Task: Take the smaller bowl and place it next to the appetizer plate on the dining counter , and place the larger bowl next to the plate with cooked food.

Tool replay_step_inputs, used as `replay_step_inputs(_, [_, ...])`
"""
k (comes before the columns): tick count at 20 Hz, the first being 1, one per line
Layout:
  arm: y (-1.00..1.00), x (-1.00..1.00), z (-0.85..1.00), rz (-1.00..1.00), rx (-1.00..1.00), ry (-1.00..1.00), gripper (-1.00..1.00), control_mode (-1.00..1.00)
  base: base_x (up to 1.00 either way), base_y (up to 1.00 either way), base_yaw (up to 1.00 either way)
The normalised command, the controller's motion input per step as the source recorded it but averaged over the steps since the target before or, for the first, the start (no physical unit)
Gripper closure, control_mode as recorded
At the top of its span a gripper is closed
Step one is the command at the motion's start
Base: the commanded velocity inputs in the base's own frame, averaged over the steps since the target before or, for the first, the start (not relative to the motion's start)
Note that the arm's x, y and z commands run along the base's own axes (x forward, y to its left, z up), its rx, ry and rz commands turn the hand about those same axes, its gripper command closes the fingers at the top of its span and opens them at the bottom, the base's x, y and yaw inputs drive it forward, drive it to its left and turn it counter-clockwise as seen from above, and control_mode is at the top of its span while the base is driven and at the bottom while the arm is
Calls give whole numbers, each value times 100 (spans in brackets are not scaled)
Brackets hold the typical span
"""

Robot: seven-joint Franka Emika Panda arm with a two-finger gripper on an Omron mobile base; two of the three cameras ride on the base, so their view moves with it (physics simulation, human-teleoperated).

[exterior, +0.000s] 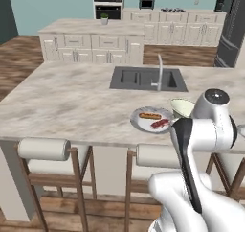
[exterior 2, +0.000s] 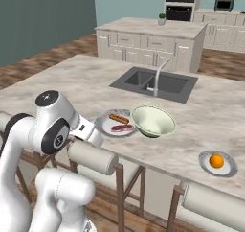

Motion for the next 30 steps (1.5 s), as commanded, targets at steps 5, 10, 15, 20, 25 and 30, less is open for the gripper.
replay_step_inputs(5, [0, 0, 0, 0, 0, 0, -100, 100, 9, 99, 0])
replay_step_inputs(10, [0, 0, 0, 0, 0, 0, -100, 100, -6, 100, 0])
replay_step_inputs(15, [0, 0, 0, 0, 0, 0, -100, 100, -19, 100, -10])
replay_step_inputs(20, [0, 0, 0, 0, 0, 0, -100, 100, -18, 100, -11])
replay_step_inputs(25, [0, 0, 0, 0, 0, 0, -100, 100, -3, 100, -24])
replay_step_inputs(30, [0, 0, 0, 0, 0, 0, -100, 100, 0, 100, -30])
